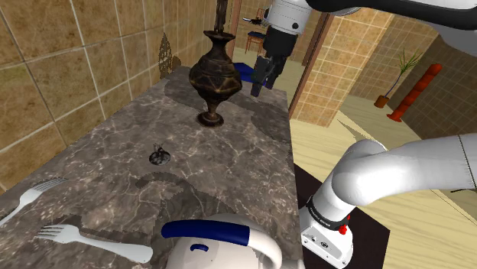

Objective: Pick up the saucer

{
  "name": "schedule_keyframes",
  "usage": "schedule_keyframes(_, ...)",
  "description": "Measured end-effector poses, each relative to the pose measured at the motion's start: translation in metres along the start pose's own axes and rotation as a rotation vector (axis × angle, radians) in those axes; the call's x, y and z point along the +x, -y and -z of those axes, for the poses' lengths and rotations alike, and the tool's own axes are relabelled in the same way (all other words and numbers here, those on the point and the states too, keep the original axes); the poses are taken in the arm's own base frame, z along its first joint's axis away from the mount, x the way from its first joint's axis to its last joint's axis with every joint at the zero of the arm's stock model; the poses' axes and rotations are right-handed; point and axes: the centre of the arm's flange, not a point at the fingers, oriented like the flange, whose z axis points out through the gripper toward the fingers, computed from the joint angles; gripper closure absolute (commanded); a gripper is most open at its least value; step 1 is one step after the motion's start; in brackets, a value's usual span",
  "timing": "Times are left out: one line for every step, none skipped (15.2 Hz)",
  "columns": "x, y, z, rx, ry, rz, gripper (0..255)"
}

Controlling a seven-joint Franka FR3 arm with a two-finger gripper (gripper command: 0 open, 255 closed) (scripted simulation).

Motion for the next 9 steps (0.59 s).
schedule_keyframes(0.006,0.01,-0.005,-0.001,0.0,0.0,0)
schedule_keyframes(0.011,0.021,-0.011,-0.002,0.001,0.0,0)
schedule_keyframes(0.016,0.031,-0.016,-0.003,0.002,-0.001,0)
schedule_keyframes(0.022,0.042,-0.022,-0.003,0.002,-0.001,0)
schedule_keyframes(0.027,0.055,-0.029,-0.004,0.003,-0.001,0)
schedule_keyframes(0.033,0.066,-0.031,-0.005,0.003,-0.001,0)
schedule_keyframes(0.039,0.076,-0.039,-0.006,0.004,-0.001,0)
schedule_keyframes(0.043,0.087,-0.045,-0.007,0.004,-0.001,0)
schedule_keyframes(0.048,0.098,-0.052,-0.008,0.004,-0.001,0)
